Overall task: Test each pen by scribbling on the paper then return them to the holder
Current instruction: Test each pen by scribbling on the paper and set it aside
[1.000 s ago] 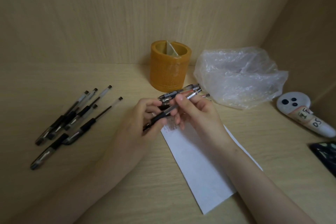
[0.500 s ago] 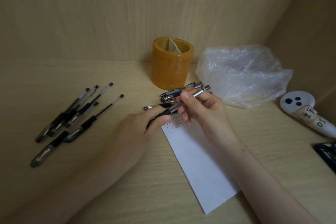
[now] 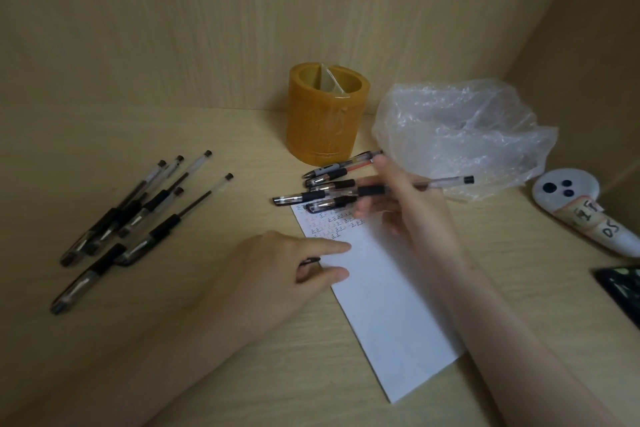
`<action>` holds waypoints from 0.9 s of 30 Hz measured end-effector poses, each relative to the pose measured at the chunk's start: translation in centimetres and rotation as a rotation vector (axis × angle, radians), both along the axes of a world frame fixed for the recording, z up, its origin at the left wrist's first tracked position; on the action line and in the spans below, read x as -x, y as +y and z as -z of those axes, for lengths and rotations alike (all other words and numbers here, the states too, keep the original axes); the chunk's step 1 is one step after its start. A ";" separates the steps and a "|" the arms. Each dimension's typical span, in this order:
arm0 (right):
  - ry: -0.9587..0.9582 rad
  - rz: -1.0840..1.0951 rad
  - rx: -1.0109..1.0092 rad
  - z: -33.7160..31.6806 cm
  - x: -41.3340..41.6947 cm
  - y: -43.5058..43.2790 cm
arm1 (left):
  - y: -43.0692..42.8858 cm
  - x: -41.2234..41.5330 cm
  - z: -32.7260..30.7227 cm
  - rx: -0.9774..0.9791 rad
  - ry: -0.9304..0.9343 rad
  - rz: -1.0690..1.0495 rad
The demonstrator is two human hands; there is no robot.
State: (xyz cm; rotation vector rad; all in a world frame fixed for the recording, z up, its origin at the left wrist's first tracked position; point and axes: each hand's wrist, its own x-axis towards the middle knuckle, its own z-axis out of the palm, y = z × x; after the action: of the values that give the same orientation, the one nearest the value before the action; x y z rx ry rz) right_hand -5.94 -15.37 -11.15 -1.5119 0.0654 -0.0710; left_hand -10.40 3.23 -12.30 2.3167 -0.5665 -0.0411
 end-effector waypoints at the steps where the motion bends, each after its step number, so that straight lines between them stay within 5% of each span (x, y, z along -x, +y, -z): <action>1: -0.030 0.025 0.050 0.1 0.2 0.3 | 0.0 0.1 0.0 -0.022 0.012 0.011; 11: -0.173 0.136 0.334 1.7 0.0 1.6 | -0.2 -0.1 0.3 -0.112 0.022 0.021; 27: -0.243 0.170 0.374 2.5 0.0 1.7 | -0.4 0.0 -0.1 -0.170 0.021 0.028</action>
State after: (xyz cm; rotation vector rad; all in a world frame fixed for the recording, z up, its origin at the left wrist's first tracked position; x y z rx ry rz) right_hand -5.96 -13.67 -13.66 -1.8570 -0.0159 -0.4214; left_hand -10.38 2.87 -12.20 2.4696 -0.6053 -0.1305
